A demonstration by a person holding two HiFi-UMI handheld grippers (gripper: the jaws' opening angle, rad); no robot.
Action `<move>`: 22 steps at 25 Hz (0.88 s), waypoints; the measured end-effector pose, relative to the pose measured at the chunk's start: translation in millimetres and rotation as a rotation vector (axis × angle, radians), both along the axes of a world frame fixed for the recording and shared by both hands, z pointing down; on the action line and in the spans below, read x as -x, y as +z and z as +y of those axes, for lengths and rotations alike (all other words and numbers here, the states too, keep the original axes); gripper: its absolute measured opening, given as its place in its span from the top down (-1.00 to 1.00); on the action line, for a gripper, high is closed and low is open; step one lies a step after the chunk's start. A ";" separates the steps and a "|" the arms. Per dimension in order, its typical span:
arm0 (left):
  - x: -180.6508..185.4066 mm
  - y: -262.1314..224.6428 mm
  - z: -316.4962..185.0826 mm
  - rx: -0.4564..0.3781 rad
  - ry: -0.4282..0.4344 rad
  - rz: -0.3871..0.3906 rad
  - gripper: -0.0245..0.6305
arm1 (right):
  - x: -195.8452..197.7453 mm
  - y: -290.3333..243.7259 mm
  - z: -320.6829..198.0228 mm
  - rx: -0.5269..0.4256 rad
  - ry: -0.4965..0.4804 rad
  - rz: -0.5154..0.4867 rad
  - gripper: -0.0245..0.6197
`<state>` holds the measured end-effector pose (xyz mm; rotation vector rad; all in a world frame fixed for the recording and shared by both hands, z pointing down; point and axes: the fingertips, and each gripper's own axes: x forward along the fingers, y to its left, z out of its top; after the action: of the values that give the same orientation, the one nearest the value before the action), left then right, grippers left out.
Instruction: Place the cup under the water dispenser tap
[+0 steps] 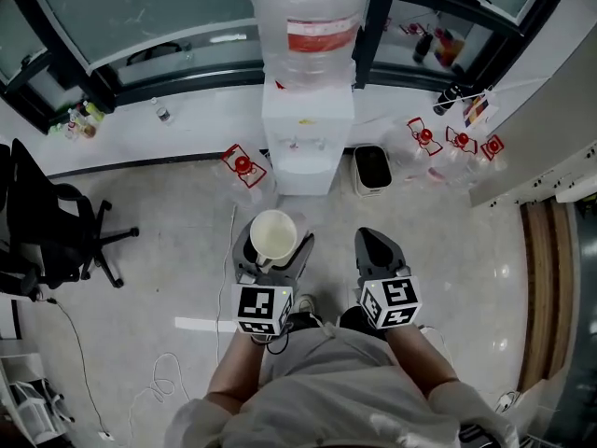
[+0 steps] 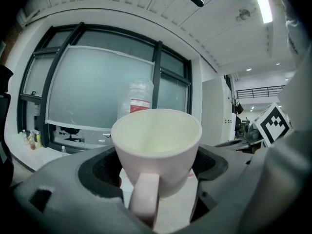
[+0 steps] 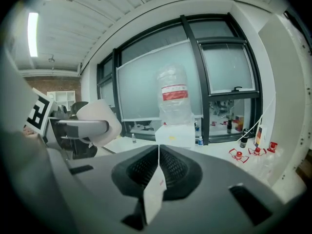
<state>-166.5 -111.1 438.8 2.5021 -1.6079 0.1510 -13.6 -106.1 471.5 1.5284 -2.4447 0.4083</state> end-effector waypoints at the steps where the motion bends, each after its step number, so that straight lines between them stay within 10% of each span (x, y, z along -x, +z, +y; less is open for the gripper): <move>1: -0.4 3.7 -1.7 0.008 0.003 -0.001 -0.43 | 0.9 4.6 -2.3 0.013 -0.003 0.002 0.83; 22: -46.9 36.3 -126.9 0.062 -0.039 -0.058 -0.43 | -17.1 29.2 -152.7 0.056 -0.173 -0.028 0.83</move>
<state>-119.6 -238.0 475.1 2.4392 -1.6468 0.2671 3.5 -258.9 500.6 1.2845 -2.5391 0.4628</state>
